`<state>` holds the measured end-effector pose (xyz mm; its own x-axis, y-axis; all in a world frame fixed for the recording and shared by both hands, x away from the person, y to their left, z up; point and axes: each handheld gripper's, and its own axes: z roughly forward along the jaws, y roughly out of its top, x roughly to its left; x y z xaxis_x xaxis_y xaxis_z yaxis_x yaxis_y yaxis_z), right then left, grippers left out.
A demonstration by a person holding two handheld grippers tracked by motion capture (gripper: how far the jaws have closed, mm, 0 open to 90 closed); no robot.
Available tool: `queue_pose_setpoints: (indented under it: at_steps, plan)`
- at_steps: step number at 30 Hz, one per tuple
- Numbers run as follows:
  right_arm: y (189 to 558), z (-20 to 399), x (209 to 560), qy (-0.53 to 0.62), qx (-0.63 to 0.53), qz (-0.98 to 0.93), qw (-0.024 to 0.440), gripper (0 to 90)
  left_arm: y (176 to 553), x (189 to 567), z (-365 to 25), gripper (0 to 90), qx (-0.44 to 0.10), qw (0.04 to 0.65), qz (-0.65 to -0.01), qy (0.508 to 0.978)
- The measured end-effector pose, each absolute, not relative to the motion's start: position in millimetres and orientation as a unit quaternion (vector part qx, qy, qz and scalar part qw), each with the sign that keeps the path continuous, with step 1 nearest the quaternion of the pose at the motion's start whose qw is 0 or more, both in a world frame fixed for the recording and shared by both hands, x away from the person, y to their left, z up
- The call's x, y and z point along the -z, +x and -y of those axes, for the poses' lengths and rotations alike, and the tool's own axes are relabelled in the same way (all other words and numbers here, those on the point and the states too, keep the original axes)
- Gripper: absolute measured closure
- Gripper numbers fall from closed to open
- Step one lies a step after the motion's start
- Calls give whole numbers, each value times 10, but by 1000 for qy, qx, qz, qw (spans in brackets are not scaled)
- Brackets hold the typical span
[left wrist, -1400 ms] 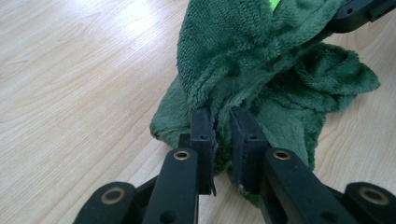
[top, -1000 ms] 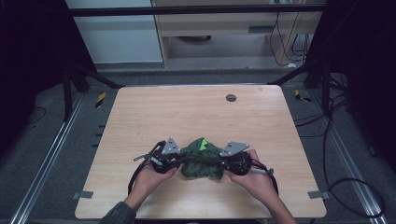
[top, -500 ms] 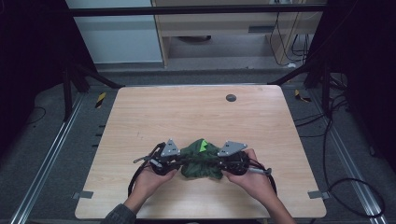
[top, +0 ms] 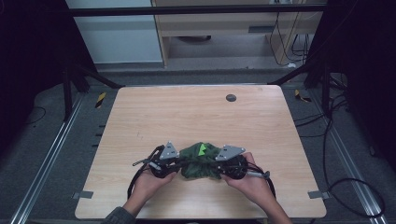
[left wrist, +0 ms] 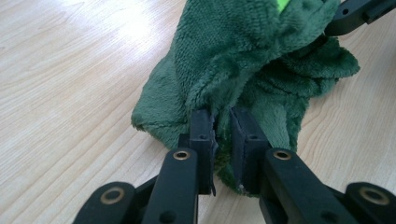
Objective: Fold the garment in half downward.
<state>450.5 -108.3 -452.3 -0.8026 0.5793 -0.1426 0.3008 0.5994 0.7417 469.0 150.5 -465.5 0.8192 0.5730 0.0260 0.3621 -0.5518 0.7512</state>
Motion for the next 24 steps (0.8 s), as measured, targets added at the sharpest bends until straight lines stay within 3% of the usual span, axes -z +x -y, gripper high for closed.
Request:
queue_pose_setpoints:
  at_steps: [4,12,24]
  plan:
    - [4485,1078,4556,250,-372,-874,186,722,4678,4676,-1500,786,-134,390,-269,870]
    - [4476,1083,4589,250,-373,-875,184,813,4671,4700,-1487,772,-135,389,-269,871]
    - [4423,1112,4564,242,-380,-874,184,859,4668,4735,-1480,764,-134,390,-272,869]
